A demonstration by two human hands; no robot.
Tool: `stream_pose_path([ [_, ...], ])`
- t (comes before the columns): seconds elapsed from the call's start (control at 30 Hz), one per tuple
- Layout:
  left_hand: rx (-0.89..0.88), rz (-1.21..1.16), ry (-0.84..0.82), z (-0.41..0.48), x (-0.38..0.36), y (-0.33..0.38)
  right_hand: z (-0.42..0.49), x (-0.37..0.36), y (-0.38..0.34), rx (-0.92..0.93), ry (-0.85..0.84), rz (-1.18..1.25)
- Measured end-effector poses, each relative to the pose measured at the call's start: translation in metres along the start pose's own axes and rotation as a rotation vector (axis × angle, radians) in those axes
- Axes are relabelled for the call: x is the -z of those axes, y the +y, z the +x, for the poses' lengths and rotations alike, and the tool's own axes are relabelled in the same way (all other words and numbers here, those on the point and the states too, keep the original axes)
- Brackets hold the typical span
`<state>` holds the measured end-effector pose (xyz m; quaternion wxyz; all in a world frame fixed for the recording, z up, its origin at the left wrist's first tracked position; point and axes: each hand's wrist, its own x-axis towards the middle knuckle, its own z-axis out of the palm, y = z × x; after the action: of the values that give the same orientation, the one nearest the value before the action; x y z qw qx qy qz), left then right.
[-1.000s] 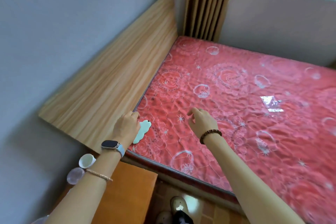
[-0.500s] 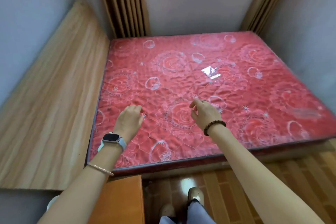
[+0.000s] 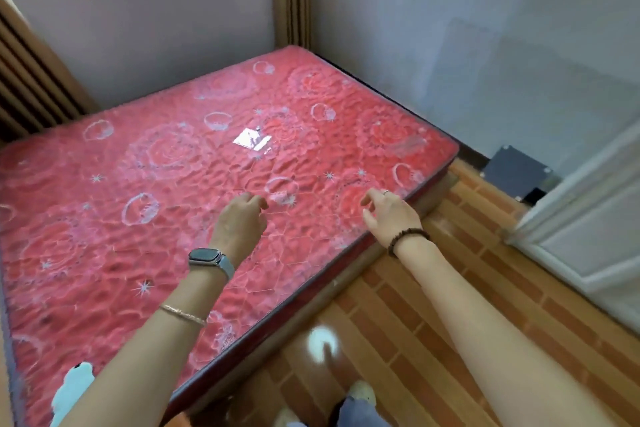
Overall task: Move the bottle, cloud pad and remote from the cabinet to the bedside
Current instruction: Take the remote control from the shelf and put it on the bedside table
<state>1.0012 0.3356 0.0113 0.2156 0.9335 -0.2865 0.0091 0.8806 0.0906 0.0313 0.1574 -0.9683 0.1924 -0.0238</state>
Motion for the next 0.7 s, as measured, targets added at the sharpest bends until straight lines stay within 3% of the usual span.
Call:
stream_pose_path([
  [0.33,-0.37,-0.043,-0.103,0.077,-0.085,0.18,-0.057,0.056,0.164,-0.367,0.147,0.034],
  [0.7,-0.904,-0.031,-0.25,0.085,-0.16,0.398,-0.162,0.112,0.298,-0.773,0.333,0.057],
])
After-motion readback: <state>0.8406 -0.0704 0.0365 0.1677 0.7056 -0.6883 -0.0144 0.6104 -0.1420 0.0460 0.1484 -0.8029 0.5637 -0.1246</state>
